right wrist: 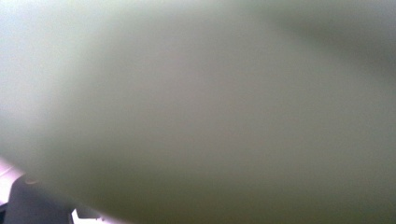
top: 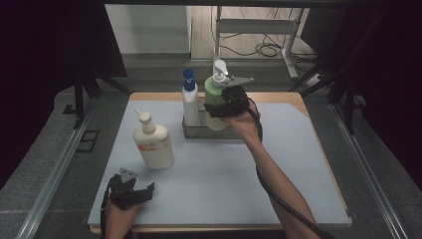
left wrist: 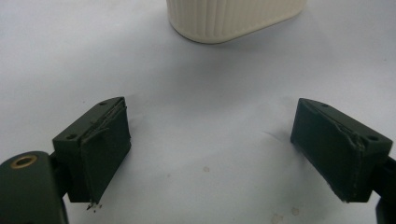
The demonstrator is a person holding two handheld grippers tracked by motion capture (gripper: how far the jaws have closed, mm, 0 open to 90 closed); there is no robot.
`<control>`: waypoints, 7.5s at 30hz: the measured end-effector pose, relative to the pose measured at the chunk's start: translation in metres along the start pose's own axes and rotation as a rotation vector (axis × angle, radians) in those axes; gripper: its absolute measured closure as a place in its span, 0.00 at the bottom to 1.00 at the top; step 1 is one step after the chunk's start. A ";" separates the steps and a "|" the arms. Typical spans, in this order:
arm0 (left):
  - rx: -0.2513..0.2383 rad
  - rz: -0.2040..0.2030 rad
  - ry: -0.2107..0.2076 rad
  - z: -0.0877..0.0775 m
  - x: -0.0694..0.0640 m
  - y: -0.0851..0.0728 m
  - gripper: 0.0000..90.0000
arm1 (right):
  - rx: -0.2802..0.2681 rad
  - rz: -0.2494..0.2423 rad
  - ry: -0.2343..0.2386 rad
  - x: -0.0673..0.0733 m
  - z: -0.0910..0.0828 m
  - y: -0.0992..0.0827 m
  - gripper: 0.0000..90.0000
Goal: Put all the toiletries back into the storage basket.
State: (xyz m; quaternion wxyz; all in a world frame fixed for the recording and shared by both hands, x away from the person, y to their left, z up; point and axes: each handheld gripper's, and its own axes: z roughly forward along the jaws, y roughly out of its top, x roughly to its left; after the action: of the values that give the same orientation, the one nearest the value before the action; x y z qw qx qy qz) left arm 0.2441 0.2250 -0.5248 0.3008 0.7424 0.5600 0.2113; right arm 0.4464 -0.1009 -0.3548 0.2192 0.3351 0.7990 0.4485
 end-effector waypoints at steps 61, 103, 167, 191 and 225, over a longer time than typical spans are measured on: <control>0.004 0.003 0.000 0.000 0.000 0.000 0.13 | 0.114 0.045 -0.011 -0.016 0.066 -0.030 0.14; 0.002 0.002 0.000 0.000 0.000 0.000 0.13 | 0.123 0.097 0.037 -0.024 0.072 -0.051 0.00; 0.004 0.002 0.001 0.000 0.000 0.000 0.13 | 0.300 0.210 0.007 -0.058 0.068 -0.088 0.99; 0.005 0.001 0.001 0.000 0.000 0.000 0.13 | 0.326 0.174 0.000 -0.045 0.071 -0.082 0.99; 0.004 0.002 0.002 0.000 0.000 0.000 0.13 | 0.204 0.099 0.026 -0.047 0.013 -0.084 0.43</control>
State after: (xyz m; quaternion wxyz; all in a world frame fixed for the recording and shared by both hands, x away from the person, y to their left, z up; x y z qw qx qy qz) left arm 0.2441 0.2247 -0.5244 0.2983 0.7435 0.5599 0.2114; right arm 0.4587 -0.1587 -0.4314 0.1511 0.3889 0.8258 0.3795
